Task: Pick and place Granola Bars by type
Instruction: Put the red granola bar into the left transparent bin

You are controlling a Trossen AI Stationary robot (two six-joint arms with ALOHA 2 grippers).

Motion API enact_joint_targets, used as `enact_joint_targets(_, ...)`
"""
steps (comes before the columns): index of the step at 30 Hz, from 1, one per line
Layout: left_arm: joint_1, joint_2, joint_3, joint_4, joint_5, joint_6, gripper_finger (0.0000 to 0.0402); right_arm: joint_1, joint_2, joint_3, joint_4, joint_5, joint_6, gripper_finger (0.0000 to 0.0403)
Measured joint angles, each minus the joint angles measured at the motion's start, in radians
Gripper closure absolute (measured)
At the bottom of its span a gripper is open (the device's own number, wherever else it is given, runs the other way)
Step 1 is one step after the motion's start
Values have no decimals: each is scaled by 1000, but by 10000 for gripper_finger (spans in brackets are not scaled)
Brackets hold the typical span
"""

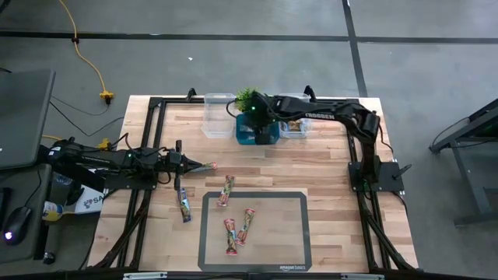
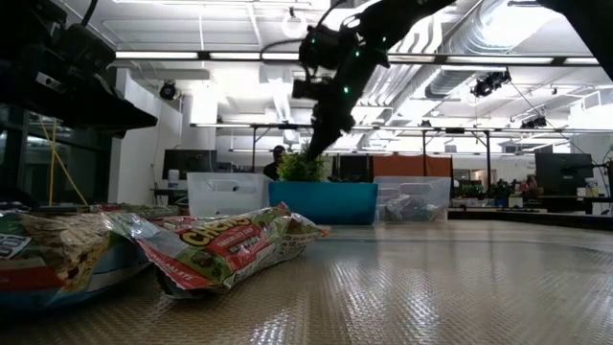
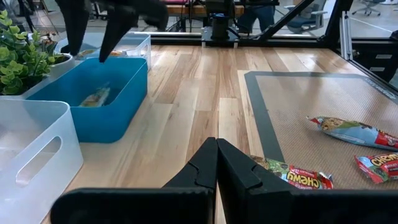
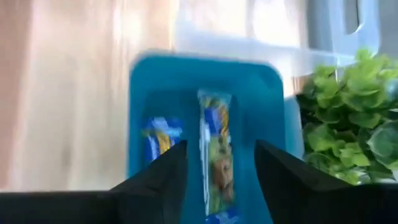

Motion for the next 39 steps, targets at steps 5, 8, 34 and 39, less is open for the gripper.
enact_joint_targets(5,0,0,0,0,0,0,400,37,-46,2,17,-134,246,228)
enact_joint_targets(8,0,0,0,0,0,0,400,69,-70,2,17,-250,375,231)
enact_joint_targets(34,0,0,0,0,0,0,400,656,-277,-228,136,-198,624,265)
enact_joint_targets(39,0,0,0,0,0,0,400,746,-249,-252,198,-28,454,260)
